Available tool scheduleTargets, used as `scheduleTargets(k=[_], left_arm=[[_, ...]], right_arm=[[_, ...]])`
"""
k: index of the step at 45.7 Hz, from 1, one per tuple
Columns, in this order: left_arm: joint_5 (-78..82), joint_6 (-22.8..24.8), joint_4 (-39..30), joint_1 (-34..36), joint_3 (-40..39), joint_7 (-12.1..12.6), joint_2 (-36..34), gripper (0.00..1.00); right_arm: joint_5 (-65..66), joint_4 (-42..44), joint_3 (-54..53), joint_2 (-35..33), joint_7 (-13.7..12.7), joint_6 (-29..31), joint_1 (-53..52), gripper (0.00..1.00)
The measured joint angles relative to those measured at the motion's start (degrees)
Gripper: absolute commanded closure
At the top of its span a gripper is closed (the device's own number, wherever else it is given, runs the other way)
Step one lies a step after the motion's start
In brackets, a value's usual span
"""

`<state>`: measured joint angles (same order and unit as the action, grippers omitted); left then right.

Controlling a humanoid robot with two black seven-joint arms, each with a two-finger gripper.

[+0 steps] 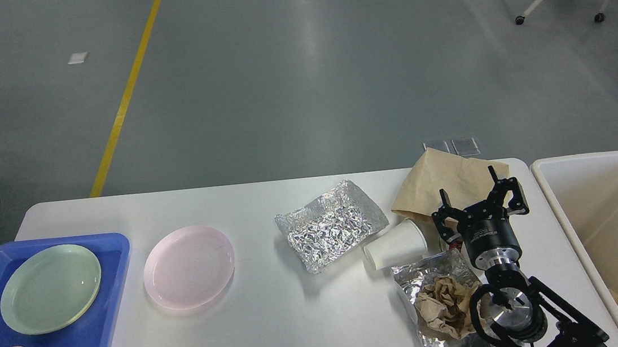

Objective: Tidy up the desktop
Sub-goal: 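Set the pink mug down in the blue tray and open the left gripper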

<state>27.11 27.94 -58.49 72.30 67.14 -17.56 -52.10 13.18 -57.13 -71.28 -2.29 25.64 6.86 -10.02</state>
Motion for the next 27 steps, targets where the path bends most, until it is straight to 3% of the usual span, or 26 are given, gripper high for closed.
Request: scheduleTargets(k=[5,8,11,14,16,18,20,21,25,27], left_arm=[[-0.02,-0.09,0.05,0.12,-0.06,-0.18,0.04,0.04],[-0.33,-0.16,0.07,0.19,-0.18,-0.39,0.07,0.13],[-1.58,-0.22,0.07,0.19,-0.34,-0.54,0.12,0.38],[-3.05,-0.2,0.06,0.23,-0.27,-0.58,0.14,0.85],[-3.55,0.22,0.02,0.4,-0.14,-0.57,0.11,0.92],[-3.87,0.94,-0.16,0.76,0.25,-0.4,0.01,0.91],[-4.08,1.43,-0.42,1.1,0.93,-0.21,-0.07,0.83],[-4.13,1.58,-0.54,1.26,1.27,-0.15,-0.1,0.75],[-4.14,1.82,-0.82,1.66,2.26,0.02,-0.11,0.2],[-4.12,1.75,-0.81,1.77,2.4,0.04,-0.09,0.07]], right_arm=[[0.0,0.0,0.0,0.0,-0.01,0.0,0.0,0.0],[0.0,0.0,0.0,0.0,-0.01,0.0,0.0,0.0],[0.0,0.0,0.0,0.0,-0.01,0.0,0.0,0.0],[0.0,0.0,0.0,0.0,-0.01,0.0,0.0,0.0],[0.0,0.0,0.0,0.0,-0.02,0.0,0.0,0.0],[0.0,0.0,0.0,0.0,-0.02,0.0,0.0,0.0],[0.0,0.0,0.0,0.0,-0.02,0.0,0.0,0.0],[0.0,0.0,0.0,0.0,-0.02,0.0,0.0,0.0],[0.0,0.0,0.0,0.0,-0.02,0.0,0.0,0.0],[0.0,0.0,0.0,0.0,-0.02,0.0,0.0,0.0]])
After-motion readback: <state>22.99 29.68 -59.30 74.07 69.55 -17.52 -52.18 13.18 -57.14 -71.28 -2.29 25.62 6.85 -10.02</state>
